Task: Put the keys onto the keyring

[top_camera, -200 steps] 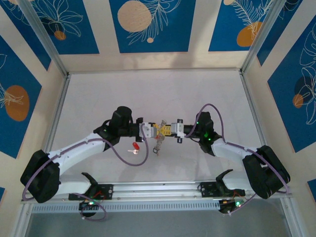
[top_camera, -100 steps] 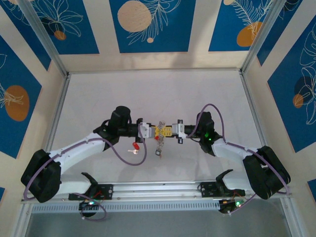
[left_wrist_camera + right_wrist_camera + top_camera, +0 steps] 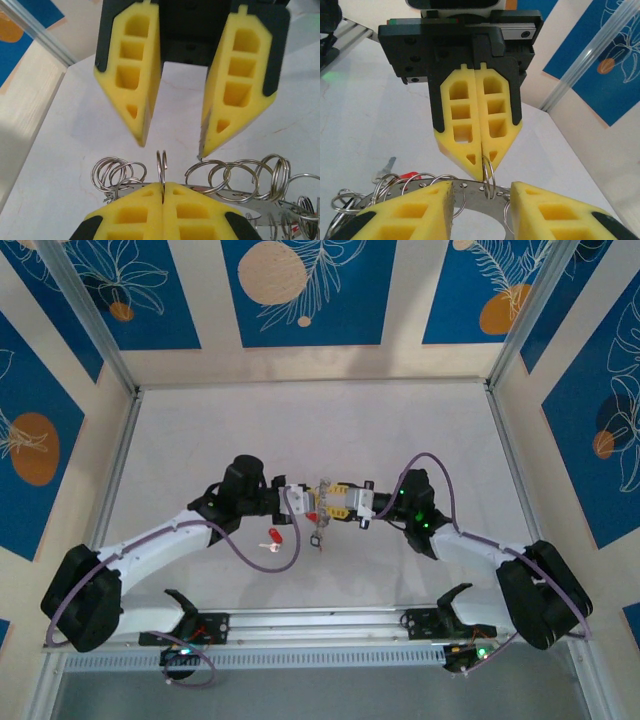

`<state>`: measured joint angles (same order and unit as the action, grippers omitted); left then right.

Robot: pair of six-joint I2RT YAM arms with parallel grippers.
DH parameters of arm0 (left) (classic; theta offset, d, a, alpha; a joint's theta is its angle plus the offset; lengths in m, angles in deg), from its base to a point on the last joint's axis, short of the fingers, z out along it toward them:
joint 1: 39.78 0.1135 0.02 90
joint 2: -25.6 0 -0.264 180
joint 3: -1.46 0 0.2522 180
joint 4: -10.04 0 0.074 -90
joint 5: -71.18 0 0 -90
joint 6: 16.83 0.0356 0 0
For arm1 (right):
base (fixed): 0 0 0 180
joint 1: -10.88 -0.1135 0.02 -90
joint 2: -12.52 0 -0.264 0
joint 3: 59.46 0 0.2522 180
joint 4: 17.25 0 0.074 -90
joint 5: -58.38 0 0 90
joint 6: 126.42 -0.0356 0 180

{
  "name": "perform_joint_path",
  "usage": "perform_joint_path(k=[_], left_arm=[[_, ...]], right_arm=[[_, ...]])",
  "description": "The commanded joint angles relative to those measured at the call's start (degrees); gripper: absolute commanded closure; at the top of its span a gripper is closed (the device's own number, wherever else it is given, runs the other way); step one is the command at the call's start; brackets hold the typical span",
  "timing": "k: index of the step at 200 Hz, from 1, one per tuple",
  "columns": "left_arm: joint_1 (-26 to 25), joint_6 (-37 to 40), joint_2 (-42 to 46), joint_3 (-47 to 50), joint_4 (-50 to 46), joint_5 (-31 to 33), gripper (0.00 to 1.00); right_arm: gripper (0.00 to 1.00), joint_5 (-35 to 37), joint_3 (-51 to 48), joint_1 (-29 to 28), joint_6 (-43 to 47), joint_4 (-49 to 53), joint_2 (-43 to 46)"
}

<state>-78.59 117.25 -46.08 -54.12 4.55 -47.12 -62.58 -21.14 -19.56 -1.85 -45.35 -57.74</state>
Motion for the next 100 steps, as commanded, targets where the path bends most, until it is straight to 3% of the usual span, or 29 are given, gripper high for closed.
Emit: perform_joint_path(k=[1, 60, 100], left_arm=[[-0.29, 1.20, 1.84, 0.27, 0.65, 3.76, 1.00], [0.28, 0.83, 6.13, 0.96, -0.80, 12.34, 1.00], [5.52, -0.66, 9.15, -2.43, -5.67, 14.42, 1.00]], right_arm=[[0.63, 2.89, -0.66, -0.96, 1.00, 2.31, 2.15], [0.57, 7.69, -1.84, -5.36, -2.73, 6.45, 4.82], [0.59, 10.05, -2.24, -11.30, -5.58, 10.25, 5.04]])
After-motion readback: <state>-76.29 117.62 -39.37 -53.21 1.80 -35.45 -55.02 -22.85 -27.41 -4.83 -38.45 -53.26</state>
